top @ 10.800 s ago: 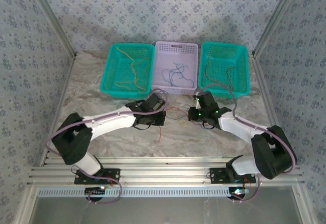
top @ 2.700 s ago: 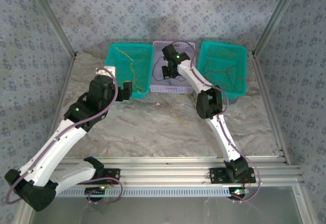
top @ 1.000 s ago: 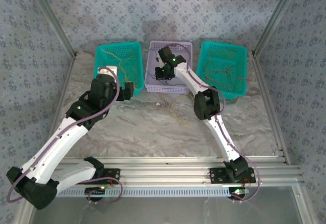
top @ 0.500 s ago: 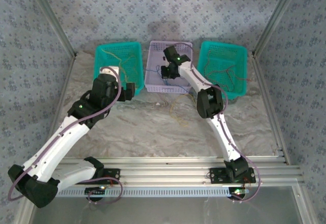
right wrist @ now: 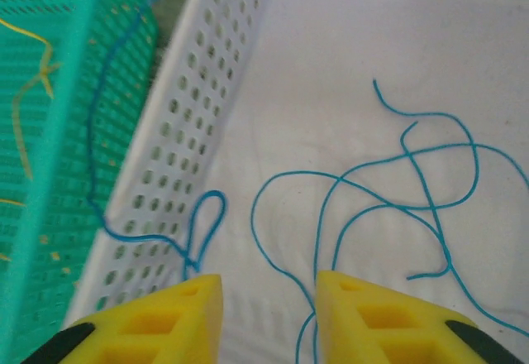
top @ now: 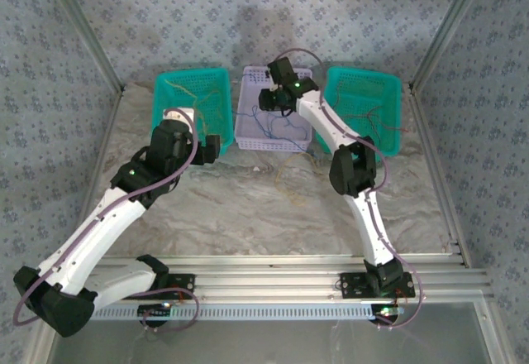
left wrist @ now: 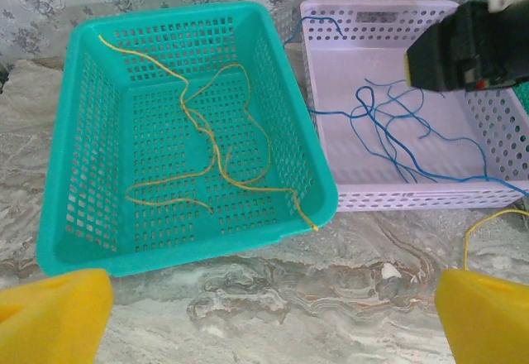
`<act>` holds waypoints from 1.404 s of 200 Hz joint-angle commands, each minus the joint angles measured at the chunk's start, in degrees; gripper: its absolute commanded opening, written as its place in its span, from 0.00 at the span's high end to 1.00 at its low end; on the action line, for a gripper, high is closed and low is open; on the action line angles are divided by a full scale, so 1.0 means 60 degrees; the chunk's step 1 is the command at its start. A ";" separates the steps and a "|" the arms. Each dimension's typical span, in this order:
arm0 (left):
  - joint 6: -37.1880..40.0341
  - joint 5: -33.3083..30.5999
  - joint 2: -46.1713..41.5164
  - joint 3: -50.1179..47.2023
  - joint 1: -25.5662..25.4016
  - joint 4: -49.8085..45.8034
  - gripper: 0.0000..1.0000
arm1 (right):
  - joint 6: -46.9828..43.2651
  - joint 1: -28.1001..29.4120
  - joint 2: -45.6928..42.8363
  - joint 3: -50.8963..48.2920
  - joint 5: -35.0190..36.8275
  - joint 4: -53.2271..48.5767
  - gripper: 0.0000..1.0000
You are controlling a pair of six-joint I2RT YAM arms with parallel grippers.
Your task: Untangle the cables
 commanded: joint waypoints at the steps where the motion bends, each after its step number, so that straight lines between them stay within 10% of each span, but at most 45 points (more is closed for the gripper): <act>1: 0.0182 0.0089 0.0051 0.0120 0.0057 0.0170 0.00 | 0.0162 -0.0025 -0.0840 -0.0815 -0.0798 0.1066 0.61; 136: 0.0197 0.0192 0.0131 0.0138 0.0055 0.0159 0.00 | 0.0833 0.0035 0.1353 -0.0002 -0.2682 0.1160 0.58; 192: 0.0212 0.0192 0.0161 0.0118 0.0044 0.0156 0.00 | 0.0696 0.0151 0.0578 -0.0555 -0.1565 0.1413 1.00; 281: -0.0646 0.0604 0.0537 0.1042 0.0294 -0.0393 0.00 | -0.1415 0.0481 -0.2458 -0.1847 -0.1591 0.0165 1.00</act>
